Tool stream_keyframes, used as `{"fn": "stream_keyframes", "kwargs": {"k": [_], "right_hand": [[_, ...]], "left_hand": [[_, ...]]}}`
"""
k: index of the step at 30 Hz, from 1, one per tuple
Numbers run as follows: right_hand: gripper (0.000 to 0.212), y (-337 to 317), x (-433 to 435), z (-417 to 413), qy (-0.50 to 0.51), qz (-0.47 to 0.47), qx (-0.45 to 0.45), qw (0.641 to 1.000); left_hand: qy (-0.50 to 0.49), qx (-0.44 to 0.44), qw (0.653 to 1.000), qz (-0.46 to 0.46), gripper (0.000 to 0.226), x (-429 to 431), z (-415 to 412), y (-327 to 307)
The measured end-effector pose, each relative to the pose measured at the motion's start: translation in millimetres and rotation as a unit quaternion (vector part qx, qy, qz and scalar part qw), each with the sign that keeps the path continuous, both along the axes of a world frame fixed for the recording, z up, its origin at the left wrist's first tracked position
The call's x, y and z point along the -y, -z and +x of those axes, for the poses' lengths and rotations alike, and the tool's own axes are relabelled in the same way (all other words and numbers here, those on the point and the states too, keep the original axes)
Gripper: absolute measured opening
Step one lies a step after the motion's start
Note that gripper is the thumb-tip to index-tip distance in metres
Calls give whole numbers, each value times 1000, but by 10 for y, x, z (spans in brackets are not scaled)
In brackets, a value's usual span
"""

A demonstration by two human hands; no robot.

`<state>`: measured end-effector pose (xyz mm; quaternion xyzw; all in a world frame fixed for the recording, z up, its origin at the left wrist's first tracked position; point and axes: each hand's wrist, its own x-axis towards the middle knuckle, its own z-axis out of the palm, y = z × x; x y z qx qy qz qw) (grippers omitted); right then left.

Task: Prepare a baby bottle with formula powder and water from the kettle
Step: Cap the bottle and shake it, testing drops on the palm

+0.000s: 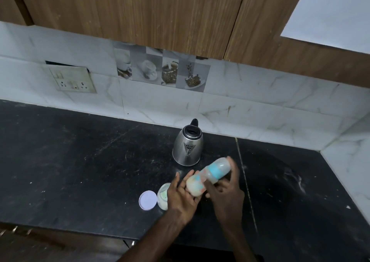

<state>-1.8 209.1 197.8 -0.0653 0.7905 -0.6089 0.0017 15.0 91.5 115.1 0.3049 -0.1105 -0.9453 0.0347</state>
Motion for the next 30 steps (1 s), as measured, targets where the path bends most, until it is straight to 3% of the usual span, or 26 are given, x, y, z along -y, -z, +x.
{"fn": "stream_keyframes", "kwargs": {"k": [4,9,14,18,22,27,30], "right_hand": [[86,-64,-43,-182,159,-126,7,979],[81,102,-13,-40,-43,28,63,997],[81,166,9,-87,110,-27,63,992],[85,276,81,-28,-33,67,92,993],[85,265,118,-32,58,37,52,996],[87,196,72,-52,-61,88,57,993],[85,123,11,-145,41,32,40,998]], "left_hand": [[4,13,1000,-10,58,17,15,44],[-1,-5,1000,12,62,-4,-32,64],[14,4,1000,-12,60,25,-40,63],[22,-9,1000,14,62,30,-54,160],[33,-6,999,-7,63,26,-68,183],[24,5,1000,0,60,16,-37,159],[7,19,1000,-6,58,27,-37,162]]}}
